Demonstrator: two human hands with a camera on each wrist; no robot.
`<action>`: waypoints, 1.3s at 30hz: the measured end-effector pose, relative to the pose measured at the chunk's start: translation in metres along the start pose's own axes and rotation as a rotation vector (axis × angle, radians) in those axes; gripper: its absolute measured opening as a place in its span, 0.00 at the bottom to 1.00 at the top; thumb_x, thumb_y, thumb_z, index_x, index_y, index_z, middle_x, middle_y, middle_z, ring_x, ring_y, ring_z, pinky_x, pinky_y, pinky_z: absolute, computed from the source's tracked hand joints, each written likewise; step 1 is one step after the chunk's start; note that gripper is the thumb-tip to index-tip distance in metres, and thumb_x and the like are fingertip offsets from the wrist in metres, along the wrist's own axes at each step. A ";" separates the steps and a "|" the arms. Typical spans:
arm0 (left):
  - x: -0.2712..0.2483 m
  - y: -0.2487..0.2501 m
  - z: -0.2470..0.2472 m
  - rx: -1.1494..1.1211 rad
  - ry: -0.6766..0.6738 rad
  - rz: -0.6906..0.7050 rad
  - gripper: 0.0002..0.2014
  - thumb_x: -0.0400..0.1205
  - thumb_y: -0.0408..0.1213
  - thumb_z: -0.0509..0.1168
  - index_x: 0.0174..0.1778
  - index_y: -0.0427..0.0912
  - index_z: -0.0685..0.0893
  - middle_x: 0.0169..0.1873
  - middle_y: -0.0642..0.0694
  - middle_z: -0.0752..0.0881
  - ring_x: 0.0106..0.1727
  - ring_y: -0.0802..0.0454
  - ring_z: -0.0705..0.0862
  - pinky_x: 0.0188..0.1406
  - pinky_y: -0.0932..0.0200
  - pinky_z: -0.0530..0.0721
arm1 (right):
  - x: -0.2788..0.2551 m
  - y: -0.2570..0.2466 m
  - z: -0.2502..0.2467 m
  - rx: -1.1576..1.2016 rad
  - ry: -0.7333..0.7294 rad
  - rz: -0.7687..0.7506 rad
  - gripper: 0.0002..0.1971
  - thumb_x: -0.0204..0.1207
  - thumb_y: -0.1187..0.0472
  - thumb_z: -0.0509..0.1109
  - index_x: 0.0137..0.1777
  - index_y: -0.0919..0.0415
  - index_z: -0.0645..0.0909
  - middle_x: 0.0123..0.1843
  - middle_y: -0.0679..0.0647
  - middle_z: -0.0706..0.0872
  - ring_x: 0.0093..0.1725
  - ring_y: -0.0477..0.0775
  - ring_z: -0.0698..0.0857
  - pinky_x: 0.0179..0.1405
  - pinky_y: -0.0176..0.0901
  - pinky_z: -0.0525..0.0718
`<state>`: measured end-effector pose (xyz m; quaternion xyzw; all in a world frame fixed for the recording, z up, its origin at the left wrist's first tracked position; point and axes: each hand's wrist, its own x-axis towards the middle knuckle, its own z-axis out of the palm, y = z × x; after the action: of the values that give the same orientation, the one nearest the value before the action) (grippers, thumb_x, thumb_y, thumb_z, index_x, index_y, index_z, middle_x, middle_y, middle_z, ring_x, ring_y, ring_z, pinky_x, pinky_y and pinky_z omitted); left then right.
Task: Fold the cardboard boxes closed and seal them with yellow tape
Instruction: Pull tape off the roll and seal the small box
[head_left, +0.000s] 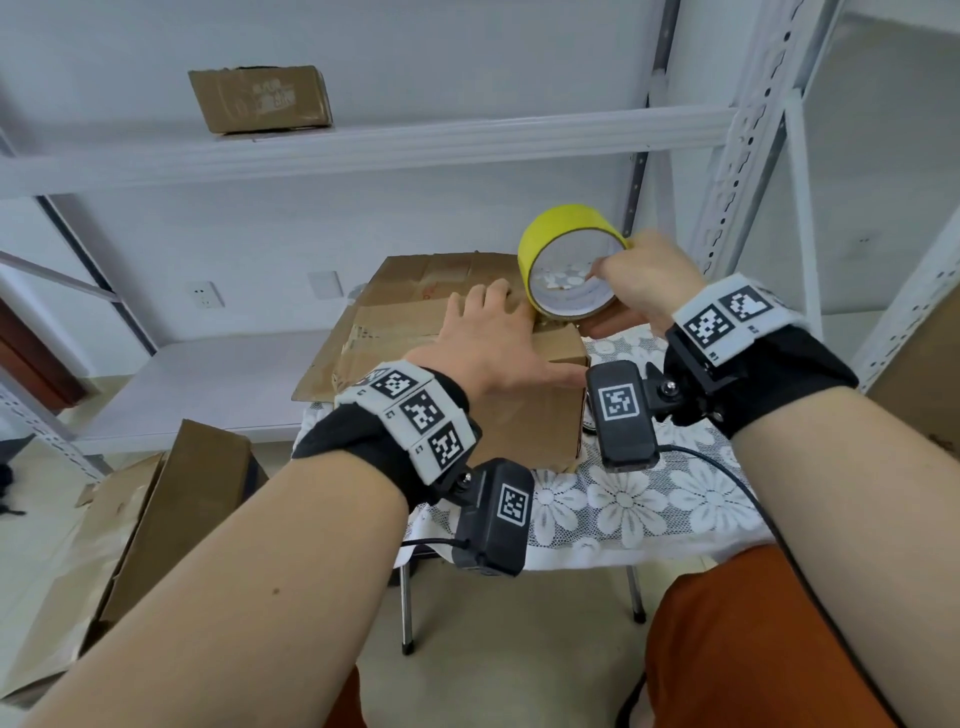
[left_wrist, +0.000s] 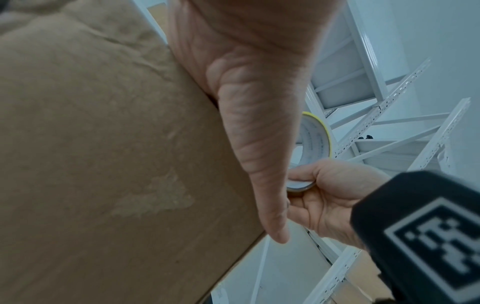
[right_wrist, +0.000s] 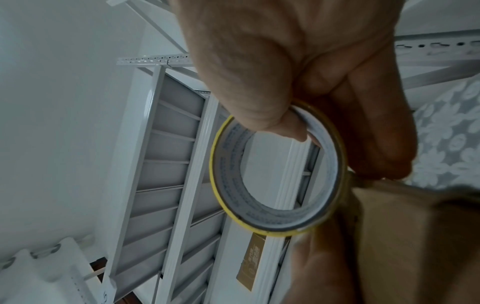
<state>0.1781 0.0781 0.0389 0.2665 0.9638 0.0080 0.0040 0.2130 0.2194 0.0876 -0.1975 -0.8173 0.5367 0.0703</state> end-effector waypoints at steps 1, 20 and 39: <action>-0.001 0.000 0.000 -0.002 0.005 0.004 0.53 0.69 0.79 0.54 0.85 0.48 0.57 0.83 0.39 0.54 0.83 0.39 0.53 0.83 0.38 0.49 | 0.000 -0.003 0.001 -0.011 -0.023 0.020 0.08 0.81 0.70 0.59 0.41 0.68 0.73 0.37 0.64 0.80 0.24 0.56 0.84 0.21 0.41 0.86; -0.008 0.002 -0.002 -0.058 0.026 -0.032 0.64 0.66 0.81 0.57 0.86 0.39 0.44 0.85 0.40 0.53 0.85 0.41 0.52 0.84 0.45 0.50 | 0.008 0.043 -0.014 0.262 -0.054 0.081 0.15 0.84 0.68 0.60 0.69 0.73 0.71 0.57 0.73 0.83 0.29 0.67 0.89 0.26 0.51 0.89; -0.005 0.007 -0.003 0.023 -0.050 -0.014 0.48 0.69 0.81 0.50 0.83 0.69 0.42 0.84 0.36 0.51 0.84 0.35 0.49 0.82 0.36 0.46 | 0.012 0.088 0.004 0.634 -0.186 0.236 0.14 0.85 0.67 0.59 0.68 0.70 0.72 0.58 0.69 0.86 0.49 0.69 0.88 0.38 0.60 0.90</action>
<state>0.1855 0.0817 0.0422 0.2601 0.9652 -0.0100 0.0252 0.2223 0.2515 0.0050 -0.2092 -0.5846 0.7838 -0.0090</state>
